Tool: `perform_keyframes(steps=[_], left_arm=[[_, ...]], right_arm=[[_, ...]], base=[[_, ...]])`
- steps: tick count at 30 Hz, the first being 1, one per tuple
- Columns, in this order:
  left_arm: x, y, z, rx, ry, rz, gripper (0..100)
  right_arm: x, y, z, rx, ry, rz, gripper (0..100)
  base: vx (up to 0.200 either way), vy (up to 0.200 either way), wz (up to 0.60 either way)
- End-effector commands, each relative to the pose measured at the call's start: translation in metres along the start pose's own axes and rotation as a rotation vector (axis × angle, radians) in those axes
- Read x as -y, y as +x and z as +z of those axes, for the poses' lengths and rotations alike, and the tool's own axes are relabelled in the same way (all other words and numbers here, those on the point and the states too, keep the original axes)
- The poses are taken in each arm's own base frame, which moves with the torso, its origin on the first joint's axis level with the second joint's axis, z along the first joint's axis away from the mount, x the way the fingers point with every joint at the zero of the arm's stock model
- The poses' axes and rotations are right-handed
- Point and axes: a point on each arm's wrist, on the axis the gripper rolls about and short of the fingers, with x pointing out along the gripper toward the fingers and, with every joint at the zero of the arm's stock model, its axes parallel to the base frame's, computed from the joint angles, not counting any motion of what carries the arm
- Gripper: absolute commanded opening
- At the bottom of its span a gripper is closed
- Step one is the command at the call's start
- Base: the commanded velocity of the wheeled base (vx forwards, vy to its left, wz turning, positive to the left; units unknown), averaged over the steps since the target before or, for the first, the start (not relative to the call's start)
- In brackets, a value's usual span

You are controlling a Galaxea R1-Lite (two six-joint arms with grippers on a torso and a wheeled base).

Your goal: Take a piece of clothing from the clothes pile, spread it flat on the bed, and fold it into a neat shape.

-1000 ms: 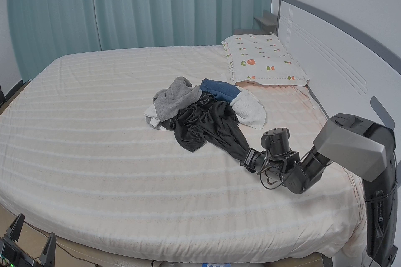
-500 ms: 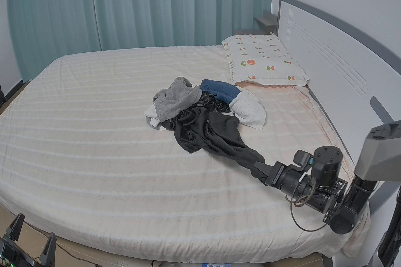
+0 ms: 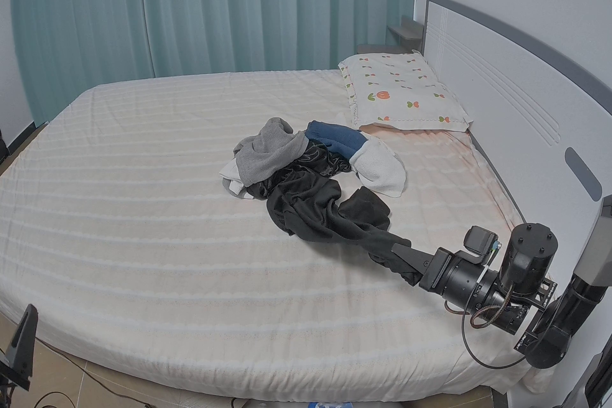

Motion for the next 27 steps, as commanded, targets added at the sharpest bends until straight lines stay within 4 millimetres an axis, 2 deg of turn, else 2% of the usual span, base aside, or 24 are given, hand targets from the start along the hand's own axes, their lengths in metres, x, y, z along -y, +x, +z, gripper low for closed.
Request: perform_keyframes(steps=[1,7,8,10,11,12,16,21,23,24,27], left_arm=[[-0.005,0.076,0.012,-0.354,-0.045,-0.091,100],[0.003,0.123,-0.005,-0.529,-0.038,-0.21,100],[0.003,0.123,-0.005,-0.529,-0.038,-0.21,100],[0.013,0.152,-0.02,-0.631,-0.009,-0.241,100],[0.013,0.152,-0.02,-0.631,-0.009,-0.241,100],[0.02,0.17,-0.033,-0.683,0.011,-0.23,100],[0.038,0.203,-0.061,-0.742,0.039,-0.247,100],[0.07,0.237,-0.091,-0.736,0.055,-0.227,100],[0.073,0.24,-0.093,-0.734,0.054,-0.223,100],[0.093,0.256,-0.105,-0.73,0.033,-0.226,100],[0.114,0.271,-0.119,-0.747,0.034,-0.24,100]], right_arm=[[-0.008,0.0,0.004,0.027,-0.003,0.034,0],[-0.014,-0.004,0.008,0.039,-0.006,0.056,0],[-0.014,-0.004,0.008,0.039,-0.006,0.056,0],[-0.016,-0.006,0.007,0.037,-0.006,0.061,0],[-0.016,-0.006,0.007,0.037,-0.006,0.061,0],[-0.016,-0.008,0.008,0.038,-0.005,0.064,0],[-0.015,-0.008,0.005,0.026,-0.003,0.057,0],[-0.017,-0.012,0.011,0.051,-0.003,0.064,0],[-0.018,-0.013,0.012,0.056,-0.005,0.068,0],[-0.022,-0.017,0.021,0.089,-0.006,0.084,0],[-0.023,-0.02,0.026,0.111,-0.007,0.088,0]], base=[[0.0,0.0,0.0],[0.0,0.0,0.0],[0.0,0.0,0.0],[0.0,0.0,0.0],[0.0,0.0,0.0],[0.0,0.0,0.0],[0.0,0.0,0.0],[0.0,0.0,0.0],[0.0,0.0,0.0],[0.0,0.0,0.0],[0.0,0.0,0.0]])
